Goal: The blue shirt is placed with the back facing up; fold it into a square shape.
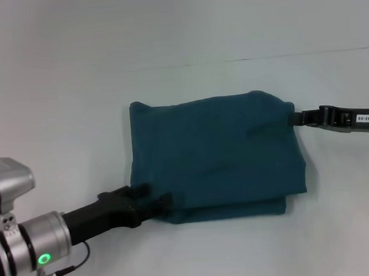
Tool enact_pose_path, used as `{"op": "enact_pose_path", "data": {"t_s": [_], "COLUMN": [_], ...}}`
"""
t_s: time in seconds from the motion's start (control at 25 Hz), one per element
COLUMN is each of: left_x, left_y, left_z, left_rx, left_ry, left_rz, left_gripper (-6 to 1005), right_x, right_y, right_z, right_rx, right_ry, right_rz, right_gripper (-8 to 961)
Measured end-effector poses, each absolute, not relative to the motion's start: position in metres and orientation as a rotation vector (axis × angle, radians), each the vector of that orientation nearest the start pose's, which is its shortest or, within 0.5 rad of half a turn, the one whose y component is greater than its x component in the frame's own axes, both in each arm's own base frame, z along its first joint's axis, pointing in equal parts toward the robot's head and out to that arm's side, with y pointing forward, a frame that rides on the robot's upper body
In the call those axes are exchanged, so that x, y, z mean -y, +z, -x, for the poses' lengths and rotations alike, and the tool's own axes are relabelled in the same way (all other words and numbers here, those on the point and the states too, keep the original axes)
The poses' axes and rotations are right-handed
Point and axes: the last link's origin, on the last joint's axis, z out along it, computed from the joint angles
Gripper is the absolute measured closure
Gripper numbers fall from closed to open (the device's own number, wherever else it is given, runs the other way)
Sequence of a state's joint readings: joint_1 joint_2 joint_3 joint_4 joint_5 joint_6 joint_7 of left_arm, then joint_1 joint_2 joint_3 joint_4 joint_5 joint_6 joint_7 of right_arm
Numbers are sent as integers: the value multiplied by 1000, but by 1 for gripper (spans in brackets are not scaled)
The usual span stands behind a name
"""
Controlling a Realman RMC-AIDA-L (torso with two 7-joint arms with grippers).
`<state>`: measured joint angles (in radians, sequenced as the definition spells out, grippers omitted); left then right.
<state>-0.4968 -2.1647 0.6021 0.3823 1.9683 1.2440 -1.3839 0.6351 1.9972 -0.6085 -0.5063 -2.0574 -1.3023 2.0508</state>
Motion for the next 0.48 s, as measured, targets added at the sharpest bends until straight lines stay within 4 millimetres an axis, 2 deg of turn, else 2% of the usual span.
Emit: {"op": "enact_pose_path", "data": {"t_s": [0.28, 0.48], "left_x": [-305, -302], "left_y": [-51, -38], "left_z": [313, 307], "left_rx": [1164, 1131], "left_ry": [-715, -803], "left_rz": [2357, 2362], "left_gripper": [259, 258], "right_x": [-378, -378], "right_y": [16, 16], "right_z": [-283, -284], "right_rx": [-1558, -1560], "right_ry": [719, 721], "right_rz": [2258, 2253], "right_gripper": [853, 849]}}
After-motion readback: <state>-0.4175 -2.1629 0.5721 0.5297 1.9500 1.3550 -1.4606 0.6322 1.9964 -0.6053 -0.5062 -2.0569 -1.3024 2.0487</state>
